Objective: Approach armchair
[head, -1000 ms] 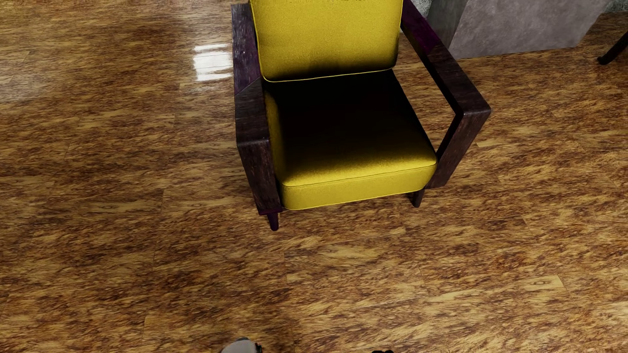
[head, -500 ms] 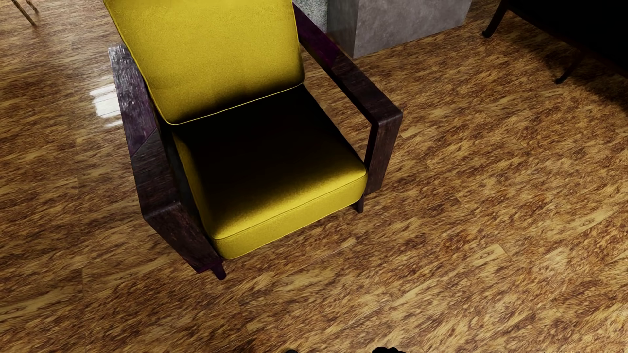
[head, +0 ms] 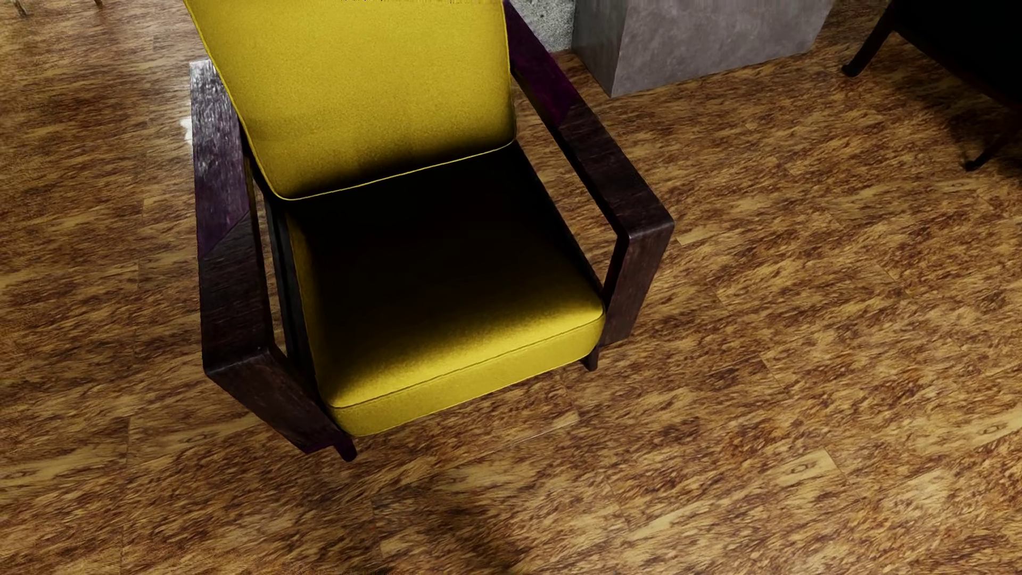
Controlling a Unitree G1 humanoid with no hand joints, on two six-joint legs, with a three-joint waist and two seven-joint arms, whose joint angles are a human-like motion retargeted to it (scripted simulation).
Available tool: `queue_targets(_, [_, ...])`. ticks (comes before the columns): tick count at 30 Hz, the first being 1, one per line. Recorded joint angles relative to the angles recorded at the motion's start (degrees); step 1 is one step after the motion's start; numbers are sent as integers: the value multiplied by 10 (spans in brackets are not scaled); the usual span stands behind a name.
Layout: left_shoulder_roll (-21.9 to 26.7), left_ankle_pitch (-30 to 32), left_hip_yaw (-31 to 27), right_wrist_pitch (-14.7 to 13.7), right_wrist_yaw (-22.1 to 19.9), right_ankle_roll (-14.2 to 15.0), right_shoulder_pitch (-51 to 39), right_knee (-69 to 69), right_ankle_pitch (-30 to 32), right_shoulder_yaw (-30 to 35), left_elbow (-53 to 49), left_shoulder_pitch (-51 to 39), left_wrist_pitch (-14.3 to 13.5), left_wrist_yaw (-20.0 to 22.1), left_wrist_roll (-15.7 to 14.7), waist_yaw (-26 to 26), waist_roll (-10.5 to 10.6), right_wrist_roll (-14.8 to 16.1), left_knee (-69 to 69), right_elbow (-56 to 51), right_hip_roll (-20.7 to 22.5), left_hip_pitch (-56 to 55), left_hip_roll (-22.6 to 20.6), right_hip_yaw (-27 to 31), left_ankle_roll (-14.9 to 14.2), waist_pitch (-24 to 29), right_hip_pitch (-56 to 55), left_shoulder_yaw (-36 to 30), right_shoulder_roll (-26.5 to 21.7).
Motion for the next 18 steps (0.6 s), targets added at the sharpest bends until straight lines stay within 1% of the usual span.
queue_targets(2, [-4, 3, -30, 1, 5, -17, -15, -15, 2, 10, 16, 3, 17, 7, -5, 3, 4, -10, -1, 5, 0, 0, 6, -40, -15, -1, 19, 16, 10])
queue_targets(4, [-4, 8, -62, -2, 6, -26, -26, -28, -1, 12, 35, 2, 27, 4, -1, 7, 9, -16, -5, -6, -1, -1, 8, -76, -31, -1, 36, 14, 13])
queue_targets(7, [2, 13, -118, -9, -7, -39, -53, -56, -5, 13, 45, 21, 26, -10, -2, 9, 17, -18, 0, -7, 1, -14, 9, -137, -53, -2, 63, 13, 12])
queue_targets(10, [-5, 20, -174, -11, -8, -48, -82, -81, -6, 15, 44, 27, 28, -8, -20, 11, 26, -16, 6, -2, -4, -38, -1, -201, -74, -4, 80, 30, -1])
queue_targets(11, [-9, 23, -185, -10, -6, -50, -94, -81, -8, 20, 42, 29, 27, -6, -24, 12, 29, -16, 8, 3, -9, -47, -5, -220, -84, -4, 79, 39, -9])
queue_targets(12, [-13, 25, -186, -9, -2, -52, -107, -77, -11, 28, 39, 31, 26, -4, -26, 12, 32, -17, 8, 11, -15, -55, -7, -238, -101, -4, 77, 47, -18])
queue_targets(13, [-14, 25, -173, -9, 4, -54, -120, -73, -14, 40, 38, 33, 24, -4, -24, 12, 35, -19, 7, 21, -22, -65, -3, -255, -121, -5, 76, 51, -28])
queue_targets(14, [-14, 26, -154, -9, 9, -55, -134, -72, -15, 54, 40, 35, 22, -7, -17, 11, 37, -20, 9, 31, -27, -71, 4, -270, -132, -5, 77, 52, -38])
queue_targets(15, [-11, 28, -123, -8, 14, -56, -148, -71, -16, 69, 44, 36, 21, -12, -10, 10, 38, -22, 17, 42, -32, -76, 17, -284, -129, -6, 78, 52, -48])
queue_targets(16, [-7, 28, -88, -7, 17, -57, -161, -70, -16, 82, 49, 37, 21, -16, -4, 8, 39, -24, 32, 49, -36, -80, 37, -296, -114, -6, 80, 54, -55])
queue_targets(17, [-2, 24, -67, -6, 15, -57, -172, -67, -17, 91, 54, 38, 21, -19, -1, 7, 40, -25, 53, 53, -37, -83, 56, -304, -105, -6, 81, 56, -59])
queue_targets(18, [4, 18, -61, -5, 9, -57, -181, -64, -18, 95, 58, 40, 21, -20, 1, 6, 40, -23, 75, 53, -38, -85, 72, -309, -103, -6, 81, 58, -60])
